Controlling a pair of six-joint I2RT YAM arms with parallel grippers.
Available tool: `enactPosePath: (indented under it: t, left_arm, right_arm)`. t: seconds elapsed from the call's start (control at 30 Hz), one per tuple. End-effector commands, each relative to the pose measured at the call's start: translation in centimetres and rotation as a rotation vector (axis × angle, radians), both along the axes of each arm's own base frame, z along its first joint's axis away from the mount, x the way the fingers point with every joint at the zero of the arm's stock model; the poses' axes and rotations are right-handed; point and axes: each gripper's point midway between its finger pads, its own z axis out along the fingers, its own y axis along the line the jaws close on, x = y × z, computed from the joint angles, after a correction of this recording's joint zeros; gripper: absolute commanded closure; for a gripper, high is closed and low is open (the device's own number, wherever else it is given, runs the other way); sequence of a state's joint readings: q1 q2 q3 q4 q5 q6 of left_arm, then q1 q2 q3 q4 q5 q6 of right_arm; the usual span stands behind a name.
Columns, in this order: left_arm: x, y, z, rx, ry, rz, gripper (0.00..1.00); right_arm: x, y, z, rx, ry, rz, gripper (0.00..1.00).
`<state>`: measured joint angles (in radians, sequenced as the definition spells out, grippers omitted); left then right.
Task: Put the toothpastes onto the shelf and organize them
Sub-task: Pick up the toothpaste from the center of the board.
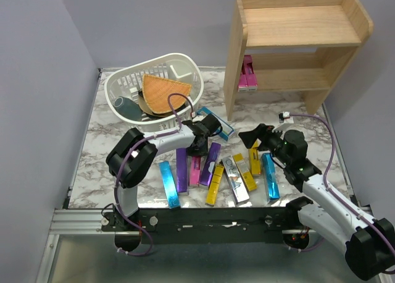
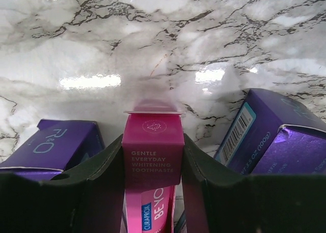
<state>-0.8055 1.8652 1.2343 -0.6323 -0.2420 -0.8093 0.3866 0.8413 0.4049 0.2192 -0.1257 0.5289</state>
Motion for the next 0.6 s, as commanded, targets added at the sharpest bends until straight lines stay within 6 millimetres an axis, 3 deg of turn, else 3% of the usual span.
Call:
enactPosePath:
  t: [0.0, 0.13, 0.47, 0.57]
  left_arm:
    - [0.1, 0.6, 2.4, 0.014, -0.036, 0.04, 0.65]
    - [0.6, 0.8, 4.6, 0.004, -0.069, 0.064, 0.7]
    - [3.0, 2.0, 12.2, -0.133, -0.233, 0.195, 0.74]
    - [3.5, 2.2, 13.3, -0.187, -0.256, 0.254, 0.74]
  right_arm:
    - [-0.4, 0.9, 0.3, -0.001, -0.042, 0.053, 0.05]
    - [-1.3, 2.9, 1.4, 0.025, -0.105, 0.17, 0.06]
    - [-3.7, 7.8, 1.5, 0.016, -0.16, 0.376, 0.07]
    - [-4.3, 8.7, 1.4, 0.014, -0.17, 0.398, 0.07]
